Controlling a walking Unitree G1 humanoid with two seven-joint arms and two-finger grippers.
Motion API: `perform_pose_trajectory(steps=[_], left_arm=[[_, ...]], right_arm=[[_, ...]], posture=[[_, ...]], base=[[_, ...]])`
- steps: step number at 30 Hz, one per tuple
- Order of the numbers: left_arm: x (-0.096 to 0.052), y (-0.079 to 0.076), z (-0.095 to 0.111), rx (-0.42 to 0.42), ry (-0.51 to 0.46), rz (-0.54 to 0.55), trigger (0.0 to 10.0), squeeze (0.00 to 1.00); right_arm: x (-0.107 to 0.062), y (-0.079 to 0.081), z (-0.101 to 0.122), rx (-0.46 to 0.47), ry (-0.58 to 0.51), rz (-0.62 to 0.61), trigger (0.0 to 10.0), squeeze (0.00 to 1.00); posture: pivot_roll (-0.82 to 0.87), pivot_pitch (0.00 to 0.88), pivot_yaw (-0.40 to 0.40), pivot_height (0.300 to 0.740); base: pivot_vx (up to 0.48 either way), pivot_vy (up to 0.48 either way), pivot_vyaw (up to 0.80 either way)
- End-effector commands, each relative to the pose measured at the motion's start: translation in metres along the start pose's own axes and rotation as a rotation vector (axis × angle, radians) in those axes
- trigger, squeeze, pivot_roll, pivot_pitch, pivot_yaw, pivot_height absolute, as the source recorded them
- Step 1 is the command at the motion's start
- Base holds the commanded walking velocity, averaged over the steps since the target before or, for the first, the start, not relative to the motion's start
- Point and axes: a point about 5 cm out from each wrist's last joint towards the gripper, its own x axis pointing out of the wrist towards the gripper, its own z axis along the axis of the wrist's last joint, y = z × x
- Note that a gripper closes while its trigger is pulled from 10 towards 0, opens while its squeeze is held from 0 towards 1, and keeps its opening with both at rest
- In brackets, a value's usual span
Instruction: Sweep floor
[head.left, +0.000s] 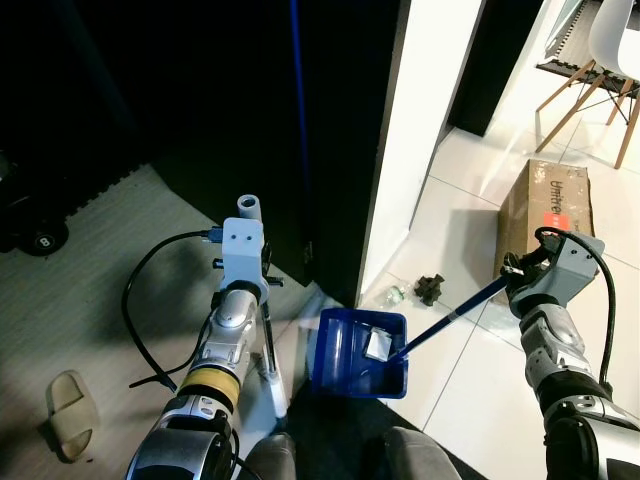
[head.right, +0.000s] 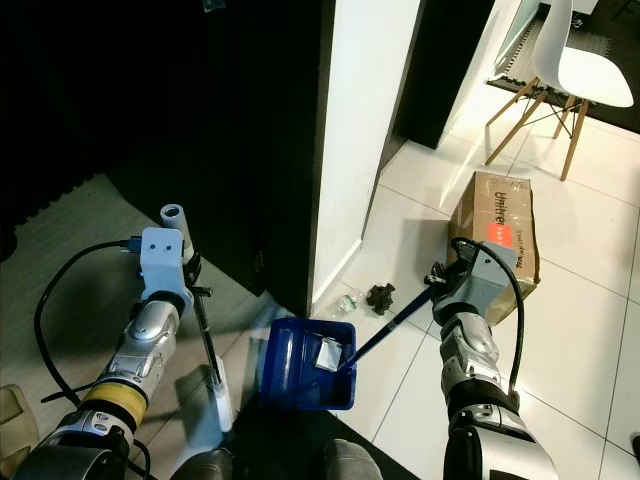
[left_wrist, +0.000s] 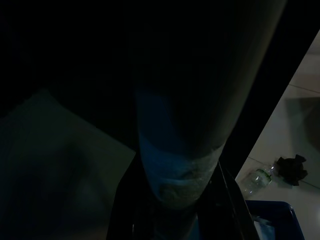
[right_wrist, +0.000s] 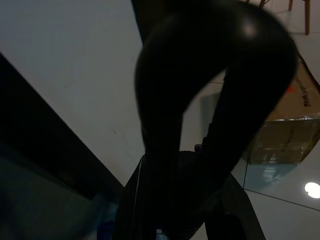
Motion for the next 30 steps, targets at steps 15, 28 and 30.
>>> perform_pose_trajectory(steps=[15,28,30], left_arm=[[0.0001,-0.0006,0.0018,0.018,-0.003,-0.003,10.0,0.0],[-0.0002,0.0014,0.0005,0.02,0.009,0.015,10.0,0.0],[-0.0003,0.0016,0.0002,0.021,0.01,0.017,10.0,0.0]], right_arm=[[0.0032,0.0117,0.0037,-0.044,-0.005,0.067,10.0,0.0],[0.0025,0.0068,0.004,-0.052,0.001,0.051,10.0,0.0],[0.0024,0.008,0.0038,-0.06,0.001,0.061,10.0,0.0]], posture=[[0.0,0.0,-0.008,0.74],[0.0,0.0,-0.008,0.74],[0.0,0.002,-0.008,0.74]], base=[[0.0,-0.48,0.55],[0.0,-0.48,0.0],[0.0,-0.48,0.0]])
